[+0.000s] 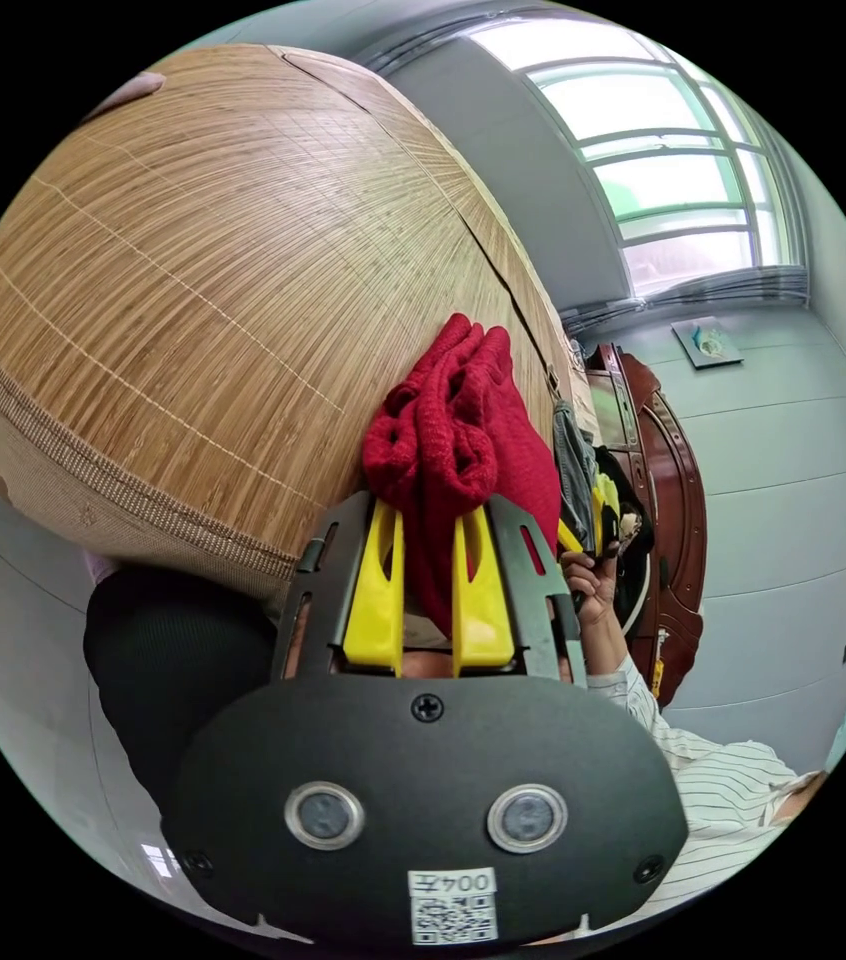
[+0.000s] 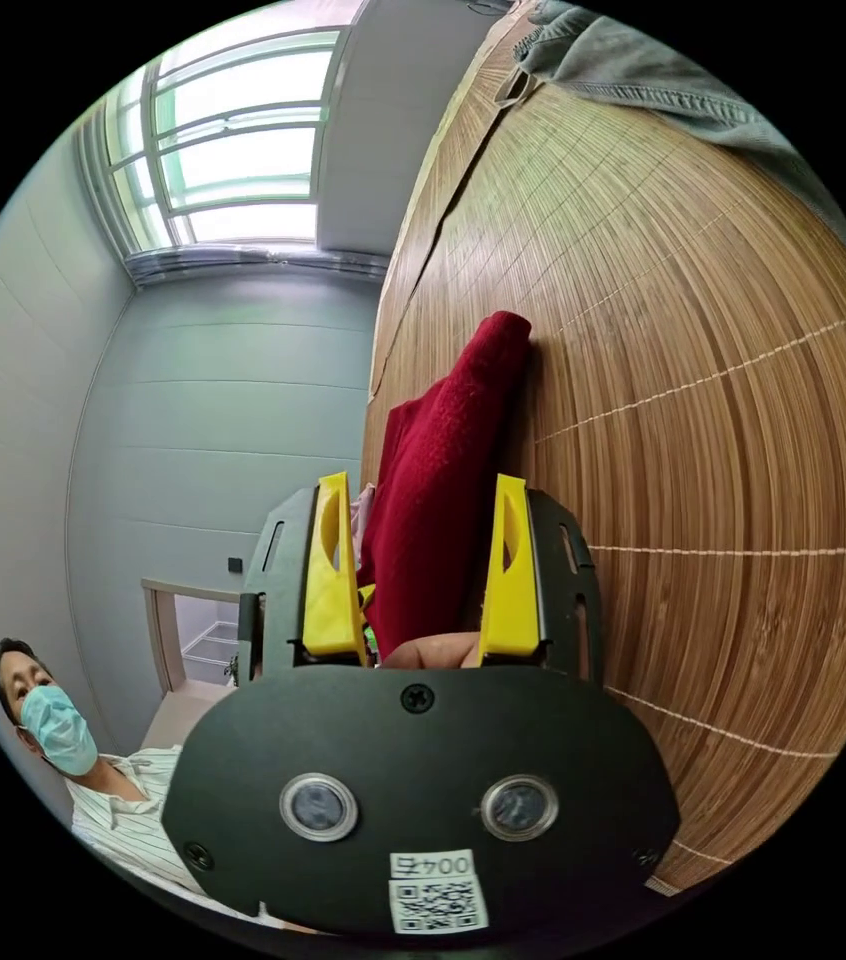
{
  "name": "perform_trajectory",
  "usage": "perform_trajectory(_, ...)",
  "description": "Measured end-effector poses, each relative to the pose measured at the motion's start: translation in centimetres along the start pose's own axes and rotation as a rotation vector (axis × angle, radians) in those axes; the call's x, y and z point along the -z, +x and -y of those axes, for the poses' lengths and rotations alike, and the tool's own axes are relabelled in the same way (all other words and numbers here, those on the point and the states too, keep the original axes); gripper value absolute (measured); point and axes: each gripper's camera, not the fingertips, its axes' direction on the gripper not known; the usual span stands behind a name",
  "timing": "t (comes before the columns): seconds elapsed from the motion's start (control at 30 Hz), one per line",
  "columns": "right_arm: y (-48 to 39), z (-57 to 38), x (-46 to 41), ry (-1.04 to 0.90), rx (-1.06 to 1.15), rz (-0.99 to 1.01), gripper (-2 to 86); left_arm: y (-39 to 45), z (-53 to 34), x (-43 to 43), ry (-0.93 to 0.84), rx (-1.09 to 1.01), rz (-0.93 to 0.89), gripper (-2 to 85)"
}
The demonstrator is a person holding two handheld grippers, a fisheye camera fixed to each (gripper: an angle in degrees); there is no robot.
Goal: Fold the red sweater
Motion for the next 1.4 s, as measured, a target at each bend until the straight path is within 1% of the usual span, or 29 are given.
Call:
perform_trajectory(0.2, 1.7, 2.6, -1.2, 0.014, -0.045, 0.029, 19.3, -0.6, 0.9, -0.2, -0.003, 0.012, -0.029, 7.0)
perform_trajectory(0.47, 1.8, 5.7, -4.8, -0.014, -0.021, 0.037, 18.4, -0.2, 2.3, -0.2, -0.006, 0.003, -0.03, 7.3)
perform_trajectory(0.63, 0.9, 7.9, -9.2, -0.06, 0.017, 0.055, 18.4, 0.0, 3.0, -0.2, -0.007, 0.005, -0.034, 7.3)
perform_trajectory(0.87, -0.7, 10.9, -15.2, -0.092, 0.014, 0.039, 17.9, 0.7, 4.1, -0.1, -0.003, 0.0, -0.02, 7.4)
perform_trajectory(0.93, -1.3, 11.7, -17.2, -0.098, -0.013, 0.018, 14.8, 1.0, 4.3, 0.1, 0.004, 0.0, -0.017, 7.4)
perform_trajectory(1.0, -1.8, 12.0, -18.6, -0.091, -0.033, -0.056, 10.1, 1.5, 4.5, 0.2, 0.01, -0.007, -0.01, 7.3)
perform_trajectory(1.03, -2.6, 12.0, -19.5, -0.074, -0.018, -0.099, 8.0, 1.7, 4.6, 0.3, 0.014, -0.011, -0.005, 7.3)
perform_trajectory(1.07, -3.2, 11.9, -20.0, -0.066, 0.003, -0.126, 7.7, 2.4, 4.6, 0.5, 0.029, -0.033, 0.022, 7.3)
perform_trajectory(1.13, -6.7, 11.7, -22.3, -0.042, 0.129, -0.27, 6.7, 4.0, 4.6, 0.9, 0.053, -0.092, 0.099, 7.2)
perform_trajectory(1.17, -7.6, 11.6, -22.9, -0.036, 0.159, -0.302, 6.5, 5.4, 4.5, 1.3, 0.076, -0.134, 0.156, 7.1)
perform_trajectory(1.23, -11.4, 11.0, -25.3, -0.012, 0.294, -0.391, 6.2, 7.5, 4.3, 1.7, 0.109, -0.199, 0.236, 7.1)
perform_trajectory(1.3, -13.9, 10.8, -27.2, -0.012, 0.376, -0.425, 6.1, 9.9, 4.4, 2.5, 0.148, -0.256, 0.303, 6.9)
perform_trajectory(1.4, -17.8, 11.8, -30.3, -0.029, 0.493, -0.439, 6.0, 12.0, 5.8, 3.9, 0.186, -0.267, 0.307, 6.8)
